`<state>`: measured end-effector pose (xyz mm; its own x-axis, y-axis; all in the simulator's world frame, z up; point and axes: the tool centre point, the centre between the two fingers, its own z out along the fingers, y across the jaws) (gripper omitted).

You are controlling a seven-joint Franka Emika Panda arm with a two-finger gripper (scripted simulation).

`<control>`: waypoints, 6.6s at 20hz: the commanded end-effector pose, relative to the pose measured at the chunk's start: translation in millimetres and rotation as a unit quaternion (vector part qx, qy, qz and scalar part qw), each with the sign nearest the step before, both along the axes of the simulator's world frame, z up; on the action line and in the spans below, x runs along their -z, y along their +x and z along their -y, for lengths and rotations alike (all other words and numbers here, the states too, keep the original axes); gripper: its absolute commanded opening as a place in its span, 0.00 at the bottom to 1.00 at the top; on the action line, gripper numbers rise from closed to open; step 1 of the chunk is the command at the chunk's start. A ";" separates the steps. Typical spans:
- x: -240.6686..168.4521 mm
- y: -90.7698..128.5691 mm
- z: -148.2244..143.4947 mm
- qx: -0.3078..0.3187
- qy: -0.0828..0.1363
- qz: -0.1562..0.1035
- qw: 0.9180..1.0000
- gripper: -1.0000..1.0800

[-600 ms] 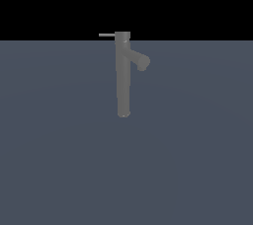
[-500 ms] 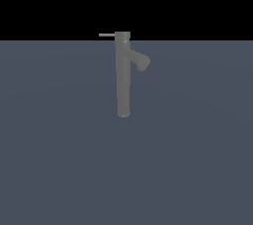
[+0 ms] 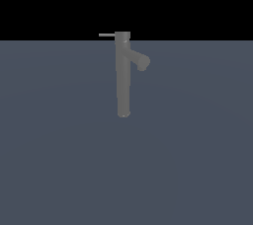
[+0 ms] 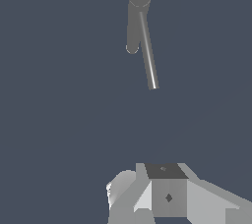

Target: Turn on the faucet by rotating a designated handle.

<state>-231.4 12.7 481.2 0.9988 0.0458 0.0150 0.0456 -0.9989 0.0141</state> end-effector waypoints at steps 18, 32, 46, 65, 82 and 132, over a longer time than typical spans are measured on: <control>84.5 133.3 -17.7 -0.040 0.003 -0.004 0.999 0.00; 147.2 235.7 -39.1 -0.071 0.005 -0.007 0.997 0.00; 179.4 293.6 -54.2 -0.088 0.006 -0.008 0.996 0.00; 180.7 268.6 -56.7 -0.089 0.006 -0.008 0.996 0.00; 180.8 231.8 -38.6 -0.090 0.006 -0.007 0.996 0.00; 180.9 288.7 54.5 -0.092 0.007 -0.010 0.996 0.00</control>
